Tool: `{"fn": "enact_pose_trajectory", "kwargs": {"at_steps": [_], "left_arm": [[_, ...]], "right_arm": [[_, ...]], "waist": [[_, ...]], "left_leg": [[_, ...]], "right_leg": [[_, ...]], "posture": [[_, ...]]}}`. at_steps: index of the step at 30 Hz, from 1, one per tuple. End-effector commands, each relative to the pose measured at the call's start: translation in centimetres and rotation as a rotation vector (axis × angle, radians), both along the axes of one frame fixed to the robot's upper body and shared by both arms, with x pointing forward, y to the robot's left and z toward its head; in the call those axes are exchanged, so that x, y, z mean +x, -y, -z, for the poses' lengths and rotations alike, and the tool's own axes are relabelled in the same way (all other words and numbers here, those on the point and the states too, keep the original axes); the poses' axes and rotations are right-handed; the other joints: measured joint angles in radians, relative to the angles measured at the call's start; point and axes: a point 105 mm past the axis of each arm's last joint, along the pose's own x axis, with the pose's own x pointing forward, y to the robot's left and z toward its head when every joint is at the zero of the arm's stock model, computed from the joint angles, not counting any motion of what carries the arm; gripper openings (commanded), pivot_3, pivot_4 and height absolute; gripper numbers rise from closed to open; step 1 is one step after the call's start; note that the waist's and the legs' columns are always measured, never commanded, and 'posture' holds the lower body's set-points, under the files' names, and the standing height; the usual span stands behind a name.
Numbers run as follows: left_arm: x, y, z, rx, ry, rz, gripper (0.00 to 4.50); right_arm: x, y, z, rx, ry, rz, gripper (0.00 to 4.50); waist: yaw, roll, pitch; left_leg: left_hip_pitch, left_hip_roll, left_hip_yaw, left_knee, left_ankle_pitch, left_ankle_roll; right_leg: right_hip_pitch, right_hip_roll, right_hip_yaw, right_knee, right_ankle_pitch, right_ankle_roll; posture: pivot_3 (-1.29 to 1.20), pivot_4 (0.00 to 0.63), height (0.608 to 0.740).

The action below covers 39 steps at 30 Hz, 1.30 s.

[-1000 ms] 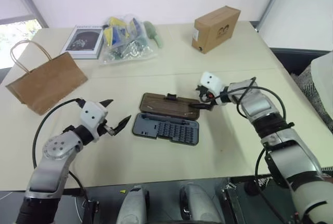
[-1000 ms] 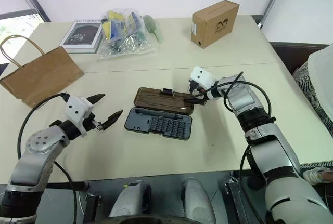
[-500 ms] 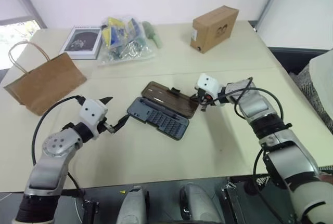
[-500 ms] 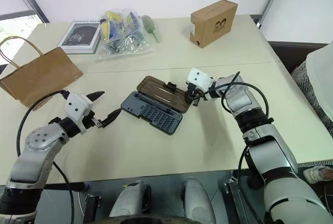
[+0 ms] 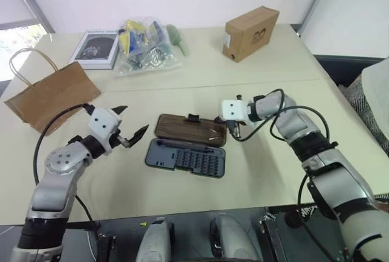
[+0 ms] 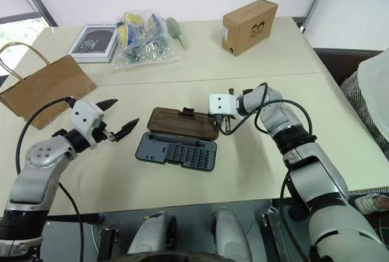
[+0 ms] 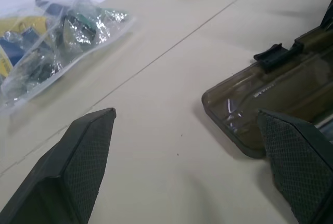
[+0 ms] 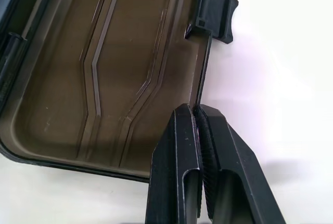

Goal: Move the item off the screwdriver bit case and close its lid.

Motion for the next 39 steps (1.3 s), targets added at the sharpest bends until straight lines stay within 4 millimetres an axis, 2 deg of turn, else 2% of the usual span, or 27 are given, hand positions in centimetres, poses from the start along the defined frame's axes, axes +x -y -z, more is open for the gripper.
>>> {"fn": "enact_pose_trajectory", "kwargs": {"at_steps": [1, 10, 21, 26, 39], "left_arm": [[-0.2, 0.4, -0.9, 0.004, 0.047, 0.020, 4.50], [-0.5, 0.7, -1.0, 0.005, 0.054, 0.018, 4.50], [-0.7, 1.1, -0.9, 0.005, 0.055, 0.019, 4.50], [-0.6, 1.0, -0.9, 0.006, 0.057, 0.013, 4.50], [-0.5, 1.3, -0.8, 0.021, 0.057, 0.027, 4.50]], "right_arm": [[0.2, -1.4, -1.0, -0.027, 0.067, -0.094, 0.06], [0.5, -2.6, -1.0, -0.083, 0.130, -0.200, 0.06], [1.3, -3.6, -1.4, -0.084, 0.197, -0.216, 0.06], [1.5, -3.4, -1.3, -0.092, 0.188, -0.203, 0.06], [1.7, -1.2, -0.7, -0.140, 0.151, -0.147, 0.06]], "waist": [[0.000, 0.000, 0.000], [-0.001, 0.000, 0.000], [-0.001, 0.000, 0.000], [-0.001, 0.000, 0.000], [0.002, 0.000, 0.000]], "left_leg": [[0.000, 0.000, 0.000, 0.000, 0.000, 0.000], [0.000, 0.000, 0.000, 0.000, 0.000, 0.000], [0.000, 0.000, 0.000, -0.001, 0.000, -0.001], [0.000, 0.001, 0.000, -0.001, 0.000, -0.001], [0.000, 0.000, 0.000, -0.001, 0.001, -0.001]], "right_leg": [[0.000, 0.000, 0.000, 0.000, 0.000, 0.000], [0.000, -0.001, 0.001, 0.000, 0.000, 0.000], [-0.001, -0.001, 0.002, 0.000, 0.000, 0.000], [-0.001, -0.001, 0.002, 0.001, 0.000, 0.000], [-0.001, -0.003, 0.002, 0.001, 0.000, 0.000]], "posture": [[0.00, 0.150, 0.740], [0.00, 0.150, 0.740], [0.00, 0.150, 0.740], [0.00, 0.150, 0.740], [0.00, 0.150, 0.740]]}}
